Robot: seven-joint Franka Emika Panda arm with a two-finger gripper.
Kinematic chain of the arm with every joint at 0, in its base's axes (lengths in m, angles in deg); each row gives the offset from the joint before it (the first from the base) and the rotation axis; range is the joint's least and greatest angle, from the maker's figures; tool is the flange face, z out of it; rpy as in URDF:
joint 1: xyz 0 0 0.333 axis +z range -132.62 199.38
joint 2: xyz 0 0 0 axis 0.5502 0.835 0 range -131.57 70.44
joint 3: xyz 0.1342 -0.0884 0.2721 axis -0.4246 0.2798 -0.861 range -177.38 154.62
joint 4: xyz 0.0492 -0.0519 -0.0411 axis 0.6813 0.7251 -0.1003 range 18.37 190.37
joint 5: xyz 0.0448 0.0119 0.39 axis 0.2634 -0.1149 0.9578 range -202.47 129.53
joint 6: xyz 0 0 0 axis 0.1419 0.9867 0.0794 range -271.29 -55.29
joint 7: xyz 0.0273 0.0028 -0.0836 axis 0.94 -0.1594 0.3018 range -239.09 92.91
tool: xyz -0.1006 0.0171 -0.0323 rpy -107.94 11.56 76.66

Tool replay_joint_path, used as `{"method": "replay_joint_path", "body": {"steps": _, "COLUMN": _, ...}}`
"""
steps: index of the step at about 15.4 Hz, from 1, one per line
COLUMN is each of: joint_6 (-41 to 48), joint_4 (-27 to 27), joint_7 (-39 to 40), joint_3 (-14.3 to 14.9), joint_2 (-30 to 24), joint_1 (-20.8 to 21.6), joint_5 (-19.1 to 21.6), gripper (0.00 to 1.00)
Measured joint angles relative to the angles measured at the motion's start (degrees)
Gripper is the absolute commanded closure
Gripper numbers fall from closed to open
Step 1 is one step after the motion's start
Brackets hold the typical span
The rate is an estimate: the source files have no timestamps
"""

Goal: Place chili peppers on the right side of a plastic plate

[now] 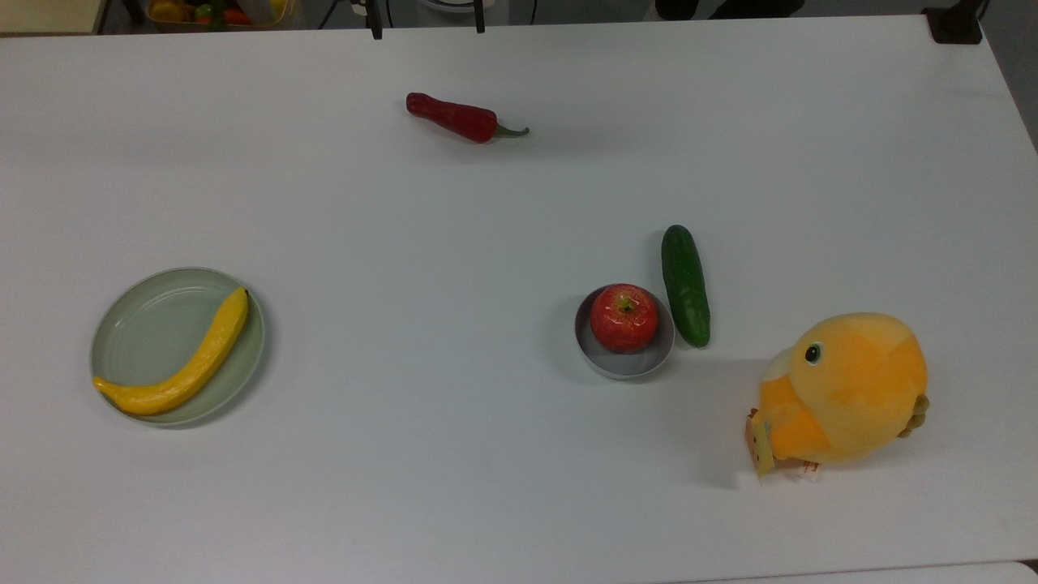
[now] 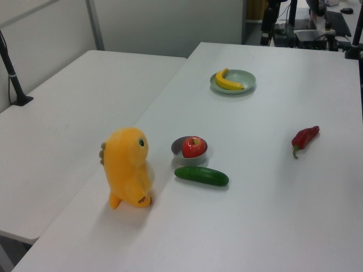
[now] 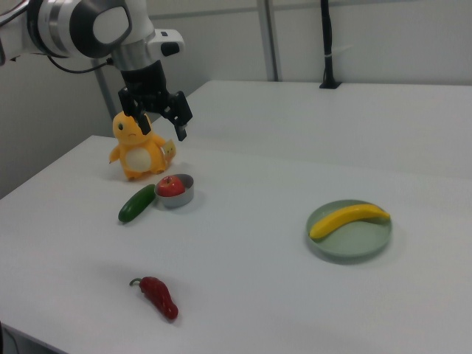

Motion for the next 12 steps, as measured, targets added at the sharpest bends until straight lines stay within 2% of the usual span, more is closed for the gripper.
{"method": "replay_joint_path", "body": {"steps": 9, "joint_6": 0.34, "joint_4": 0.28, "joint_7": 0.05, "joint_3": -0.02, "joint_2": -0.02, "joint_1": 0.03, "joint_5": 0.0, "gripper": 0.0}}
{"method": "replay_joint_path", "body": {"steps": 12, "joint_6": 4.93, "joint_4": 0.36, "joint_7": 0.36, "joint_3": -0.34, "joint_2": -0.11, "joint_1": 0.48, "joint_5": 0.07, "gripper": 0.0}}
